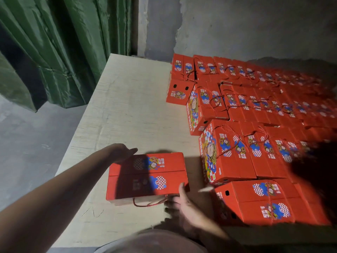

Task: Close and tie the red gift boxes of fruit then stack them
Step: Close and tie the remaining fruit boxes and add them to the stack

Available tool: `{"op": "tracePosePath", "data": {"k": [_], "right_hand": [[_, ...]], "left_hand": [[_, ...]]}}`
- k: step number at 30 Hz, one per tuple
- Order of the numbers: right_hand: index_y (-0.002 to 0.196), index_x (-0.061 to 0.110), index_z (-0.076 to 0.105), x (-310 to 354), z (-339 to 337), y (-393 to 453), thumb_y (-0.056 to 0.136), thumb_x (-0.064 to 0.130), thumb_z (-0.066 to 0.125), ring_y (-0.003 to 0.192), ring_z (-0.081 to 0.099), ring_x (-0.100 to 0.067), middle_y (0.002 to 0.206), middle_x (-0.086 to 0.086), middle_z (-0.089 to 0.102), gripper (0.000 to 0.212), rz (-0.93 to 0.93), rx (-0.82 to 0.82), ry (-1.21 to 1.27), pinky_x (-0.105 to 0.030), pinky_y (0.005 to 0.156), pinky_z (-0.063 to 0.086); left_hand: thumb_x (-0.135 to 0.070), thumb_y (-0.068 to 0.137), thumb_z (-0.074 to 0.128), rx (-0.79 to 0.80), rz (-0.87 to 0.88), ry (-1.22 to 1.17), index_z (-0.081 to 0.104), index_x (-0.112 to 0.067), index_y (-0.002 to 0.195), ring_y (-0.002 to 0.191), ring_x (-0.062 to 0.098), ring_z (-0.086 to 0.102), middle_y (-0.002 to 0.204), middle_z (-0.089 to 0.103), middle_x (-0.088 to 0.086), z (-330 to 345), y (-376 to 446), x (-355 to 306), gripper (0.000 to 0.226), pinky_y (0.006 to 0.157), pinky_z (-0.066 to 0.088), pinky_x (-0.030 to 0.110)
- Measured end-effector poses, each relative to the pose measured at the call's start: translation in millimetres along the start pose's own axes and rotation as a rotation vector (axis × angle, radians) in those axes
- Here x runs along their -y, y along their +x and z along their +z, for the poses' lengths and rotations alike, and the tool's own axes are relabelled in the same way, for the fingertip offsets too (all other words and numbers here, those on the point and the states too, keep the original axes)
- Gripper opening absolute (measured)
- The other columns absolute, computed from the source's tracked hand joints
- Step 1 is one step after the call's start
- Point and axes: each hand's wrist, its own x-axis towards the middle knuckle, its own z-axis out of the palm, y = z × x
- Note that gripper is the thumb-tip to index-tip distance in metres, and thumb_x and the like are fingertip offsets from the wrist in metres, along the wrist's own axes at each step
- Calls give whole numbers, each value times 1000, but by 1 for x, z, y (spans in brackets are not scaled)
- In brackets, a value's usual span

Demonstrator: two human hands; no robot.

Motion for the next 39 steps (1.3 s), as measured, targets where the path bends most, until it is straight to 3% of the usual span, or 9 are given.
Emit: {"op": "tracePosePath", "data": {"k": [4,8,10,15,19,23,27,34,39], "right_hand": [[108,16,75,-4,12,-2,59,68,84,95,71,-20,102,-5,74,72,-73,46,-12,-44,86,61],[97,15,79,5,17,-13,80,26,87,105,72,-23,109,-11,77,22,-151,138,-112,-38,95,58],[93,10,75,8,19,-18,89,11,73,94,73,-17,98,-9,79,5,-155,165,-114,-26,89,56],[101,13,81,26,13,-40,95,24,65,115,68,-25,115,-10,75,21,-53,321,58,-45,104,48],[129,13,71,49,22,-54,87,36,75,131,59,-30,137,-14,65,49,-148,395,77,-50,117,37],[135,13,65,86,42,-66,95,24,64,128,62,-30,135,-14,67,41,-311,336,-26,-49,115,43],[111,5,67,110,49,-66,96,3,59,115,68,-31,113,-14,71,17,-406,225,-159,-49,105,53],[103,26,73,113,66,-73,73,26,53,102,70,-5,108,-5,74,36,-461,122,-502,-28,84,57],[99,33,66,104,57,-78,75,28,43,75,64,-14,79,8,67,33,-506,-45,-793,-53,82,57]], "left_hand": [[-46,106,43,-3,99,55,67,3,120,117,33,63,123,68,22,-6,6,-18,56,93,47,32],[-17,93,65,87,51,-210,62,-13,67,47,14,54,64,58,7,-2,0,-18,27,46,40,21],[-7,92,61,67,90,-311,57,-9,62,44,17,46,59,48,9,-1,-4,-14,31,44,34,21],[-30,104,57,52,281,-634,70,8,93,103,32,68,98,76,15,-13,-27,2,42,98,47,42],[-39,96,68,-4,414,-765,78,-9,85,111,30,64,98,74,9,-20,-48,3,33,89,43,36],[-42,95,68,26,583,-765,76,-13,84,91,13,67,88,73,2,-27,-82,-9,32,89,46,32],[-36,94,73,178,687,-752,73,-11,84,82,17,71,85,76,8,-21,-111,-20,27,80,55,28],[-39,89,75,-76,772,-341,63,-13,73,67,18,53,71,60,2,0,-121,-26,33,63,43,30],[-20,96,69,28,652,-640,63,-10,70,62,8,57,65,66,-6,14,-128,-40,28,63,41,21]]}}
